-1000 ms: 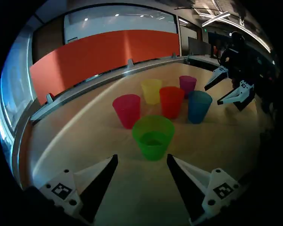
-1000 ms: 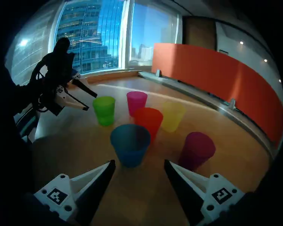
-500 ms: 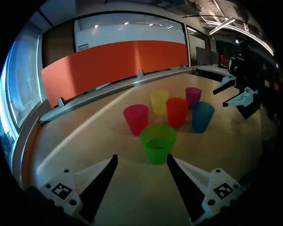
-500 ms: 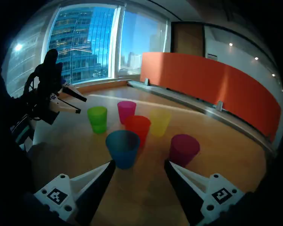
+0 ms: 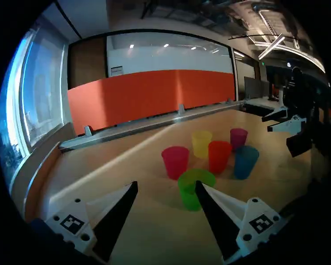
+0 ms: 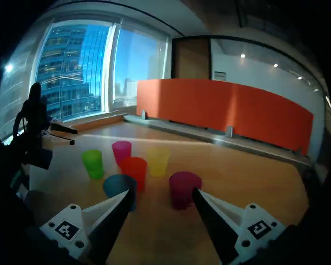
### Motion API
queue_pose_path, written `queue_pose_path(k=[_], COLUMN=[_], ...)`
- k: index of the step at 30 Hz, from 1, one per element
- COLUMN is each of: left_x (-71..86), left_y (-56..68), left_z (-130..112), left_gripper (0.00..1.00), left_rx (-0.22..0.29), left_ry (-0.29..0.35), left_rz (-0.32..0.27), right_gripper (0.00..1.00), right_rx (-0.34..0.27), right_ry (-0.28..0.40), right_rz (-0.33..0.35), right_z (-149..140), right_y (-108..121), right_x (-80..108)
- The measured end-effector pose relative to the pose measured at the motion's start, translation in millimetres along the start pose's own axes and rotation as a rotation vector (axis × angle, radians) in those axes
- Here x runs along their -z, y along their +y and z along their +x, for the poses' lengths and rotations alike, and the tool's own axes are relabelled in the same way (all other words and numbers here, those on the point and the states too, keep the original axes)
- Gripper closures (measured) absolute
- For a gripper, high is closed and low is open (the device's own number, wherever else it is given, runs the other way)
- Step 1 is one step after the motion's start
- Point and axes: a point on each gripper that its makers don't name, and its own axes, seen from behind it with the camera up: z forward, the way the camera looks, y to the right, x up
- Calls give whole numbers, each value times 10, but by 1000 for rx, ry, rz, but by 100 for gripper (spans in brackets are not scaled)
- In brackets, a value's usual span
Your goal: Pour water
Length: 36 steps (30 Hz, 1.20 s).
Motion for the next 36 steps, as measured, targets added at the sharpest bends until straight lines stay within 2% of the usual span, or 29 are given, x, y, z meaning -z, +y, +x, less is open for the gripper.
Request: queue_pose_path(k=[8, 16, 24, 32, 36], left_x=[66, 111, 196, 251, 292], left_y=[-55, -79, -145, -165, -210], left_z=[322, 474, 650, 804, 861], left_gripper=[4, 4, 4, 4, 4], left_rx=[51, 83, 98, 132, 134], left_ry=[111, 178, 244, 301, 325], left_rz=[40, 75, 113, 143, 175], right_gripper=[0, 0, 0, 0, 0], right_rx=[-27, -66, -82, -123, -134], right_ry=[78, 164, 272, 376, 416], right_rz=[-142, -268, -366, -475, -513], right_z=[208, 433, 660, 786, 829], right_y=[292, 597, 820, 1024, 1090], right_x=[65, 141, 318, 528, 632])
